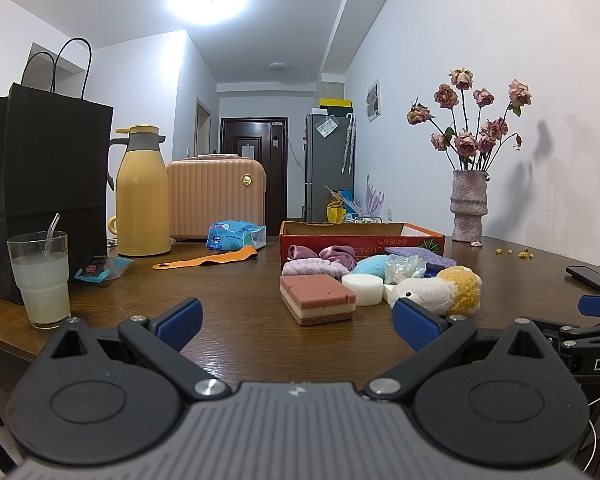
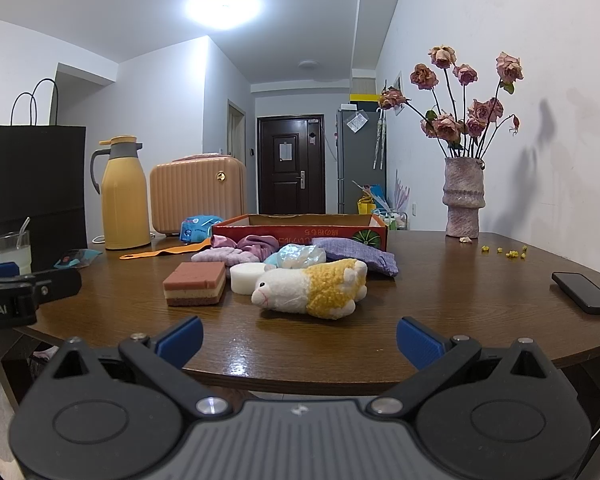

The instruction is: Organize soft objects

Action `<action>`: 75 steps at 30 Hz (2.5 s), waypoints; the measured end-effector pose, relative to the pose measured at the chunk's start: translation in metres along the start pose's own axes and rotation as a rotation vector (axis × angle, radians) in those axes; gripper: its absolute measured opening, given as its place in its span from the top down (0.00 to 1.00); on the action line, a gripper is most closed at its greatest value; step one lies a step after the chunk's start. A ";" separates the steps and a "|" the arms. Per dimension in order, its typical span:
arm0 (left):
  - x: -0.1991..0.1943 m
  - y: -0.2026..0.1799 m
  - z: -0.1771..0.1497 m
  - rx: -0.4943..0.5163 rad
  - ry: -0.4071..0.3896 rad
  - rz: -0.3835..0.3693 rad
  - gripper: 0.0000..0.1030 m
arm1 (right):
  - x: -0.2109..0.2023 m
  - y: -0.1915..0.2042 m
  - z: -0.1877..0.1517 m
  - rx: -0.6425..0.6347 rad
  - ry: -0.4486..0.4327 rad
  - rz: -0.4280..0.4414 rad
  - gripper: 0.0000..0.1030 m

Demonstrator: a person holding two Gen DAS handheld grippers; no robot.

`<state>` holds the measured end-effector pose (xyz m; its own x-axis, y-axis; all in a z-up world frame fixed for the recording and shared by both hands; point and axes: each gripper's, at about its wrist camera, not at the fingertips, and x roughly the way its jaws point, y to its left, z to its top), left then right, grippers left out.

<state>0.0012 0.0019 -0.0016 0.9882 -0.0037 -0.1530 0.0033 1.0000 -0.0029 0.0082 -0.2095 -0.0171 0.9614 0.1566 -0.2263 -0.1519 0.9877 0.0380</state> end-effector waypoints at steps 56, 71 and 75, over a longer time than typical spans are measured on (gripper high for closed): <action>0.206 0.077 0.038 -0.164 0.281 -0.143 0.00 | 0.164 0.035 0.035 -0.176 0.296 0.273 0.18; 0.183 0.061 0.020 -0.390 0.507 -0.339 0.71 | 0.192 0.007 0.034 0.329 0.402 0.349 0.66; 0.168 0.067 0.022 -0.450 0.497 -0.361 0.38 | 0.169 0.004 0.036 0.300 0.386 0.364 0.65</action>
<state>0.1706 0.0681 -0.0052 0.7522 -0.4371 -0.4931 0.1449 0.8397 -0.5233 0.1783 -0.1795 -0.0200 0.6991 0.5288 -0.4813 -0.3296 0.8357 0.4393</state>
